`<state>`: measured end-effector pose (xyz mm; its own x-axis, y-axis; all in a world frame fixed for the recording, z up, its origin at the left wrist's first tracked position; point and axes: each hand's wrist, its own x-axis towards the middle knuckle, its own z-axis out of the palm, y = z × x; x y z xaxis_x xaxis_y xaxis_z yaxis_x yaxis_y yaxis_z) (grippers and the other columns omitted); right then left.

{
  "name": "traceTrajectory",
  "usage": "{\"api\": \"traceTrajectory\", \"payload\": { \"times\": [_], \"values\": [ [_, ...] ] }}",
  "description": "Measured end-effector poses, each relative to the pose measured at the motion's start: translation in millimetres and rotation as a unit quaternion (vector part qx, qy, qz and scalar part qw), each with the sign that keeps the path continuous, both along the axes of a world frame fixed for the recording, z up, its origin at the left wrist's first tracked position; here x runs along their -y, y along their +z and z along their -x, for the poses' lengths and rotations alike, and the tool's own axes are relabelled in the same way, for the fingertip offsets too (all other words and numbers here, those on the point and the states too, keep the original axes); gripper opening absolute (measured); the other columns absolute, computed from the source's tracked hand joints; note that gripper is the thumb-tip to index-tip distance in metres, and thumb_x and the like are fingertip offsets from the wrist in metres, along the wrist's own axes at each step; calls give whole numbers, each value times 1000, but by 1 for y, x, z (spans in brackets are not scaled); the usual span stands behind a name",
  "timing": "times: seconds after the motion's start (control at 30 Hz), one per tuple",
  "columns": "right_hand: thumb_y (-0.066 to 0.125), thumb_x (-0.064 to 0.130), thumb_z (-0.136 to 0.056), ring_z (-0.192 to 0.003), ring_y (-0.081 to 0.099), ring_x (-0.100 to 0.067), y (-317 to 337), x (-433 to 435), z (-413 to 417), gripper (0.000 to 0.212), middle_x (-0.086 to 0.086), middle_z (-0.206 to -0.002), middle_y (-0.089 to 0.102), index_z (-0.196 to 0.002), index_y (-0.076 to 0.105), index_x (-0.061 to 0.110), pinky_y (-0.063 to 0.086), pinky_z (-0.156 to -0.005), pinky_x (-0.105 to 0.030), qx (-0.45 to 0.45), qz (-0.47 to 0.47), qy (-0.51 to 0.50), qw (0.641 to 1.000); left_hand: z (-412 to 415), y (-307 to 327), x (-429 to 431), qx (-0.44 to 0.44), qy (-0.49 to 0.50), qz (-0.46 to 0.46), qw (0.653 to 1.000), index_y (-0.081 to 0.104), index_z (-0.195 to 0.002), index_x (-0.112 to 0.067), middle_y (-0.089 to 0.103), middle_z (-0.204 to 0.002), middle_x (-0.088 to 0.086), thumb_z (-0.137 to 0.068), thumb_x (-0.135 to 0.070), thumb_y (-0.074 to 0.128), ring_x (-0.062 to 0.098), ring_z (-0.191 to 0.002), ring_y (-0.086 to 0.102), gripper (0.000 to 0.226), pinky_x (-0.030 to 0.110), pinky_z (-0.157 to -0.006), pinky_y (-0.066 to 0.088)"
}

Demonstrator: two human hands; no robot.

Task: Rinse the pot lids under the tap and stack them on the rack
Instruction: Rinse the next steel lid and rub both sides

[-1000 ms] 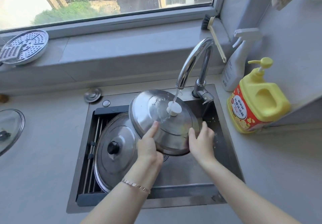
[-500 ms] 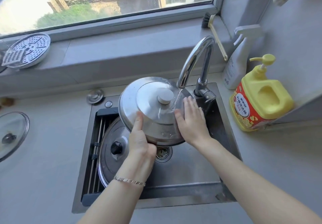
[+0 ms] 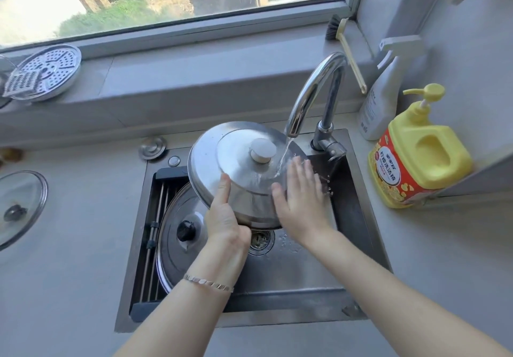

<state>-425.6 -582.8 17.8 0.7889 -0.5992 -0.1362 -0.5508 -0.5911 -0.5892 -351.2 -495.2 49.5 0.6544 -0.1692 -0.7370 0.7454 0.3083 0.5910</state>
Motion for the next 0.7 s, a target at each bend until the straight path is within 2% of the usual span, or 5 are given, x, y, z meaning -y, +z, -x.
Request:
{"api": "traceTrajectory", "payload": {
  "times": [0.1,0.3,0.37,0.53,0.7],
  "values": [
    [1,57,-79,-145,-7,-11,0,-18,3,83,0,-158,-1,-149,5,13,-10,-115,-28,37,37,70,996,1,2,1,-10,-15,-4,1000,67,-105,-8,71,-99,11,-78,-38,69,30,-93,67,41,47,-89,52],
    [24,31,-100,-144,11,-23,-8,60,-10,54,-13,-155,19,-145,23,1,8,-116,-33,12,-142,-131,981,6,0,-26,20,-96,23,995,69,-106,-6,74,-94,12,-78,-25,67,28,-87,70,34,45,-86,54],
    [24,27,-100,-143,17,-25,-7,73,-12,49,-13,-152,28,-142,31,2,14,-115,-37,9,-137,-144,980,6,2,-34,25,-132,35,990,69,-103,-6,74,-90,13,-77,-24,65,26,-78,71,32,43,-79,57],
    [25,26,-101,-145,11,-17,-12,58,1,52,-7,-156,17,-148,17,7,6,-115,-26,63,-124,-88,986,-8,9,-40,50,-172,38,983,67,-105,-2,74,-84,15,-66,-22,66,27,-69,71,44,37,-58,59],
    [25,24,-93,-142,8,-6,-26,42,15,56,-2,-154,16,-147,21,10,2,-115,-22,113,-58,85,988,-5,13,-36,81,-218,-22,972,67,-107,5,72,-91,23,-63,-15,70,33,-74,70,48,42,-69,59]
  ]
}}
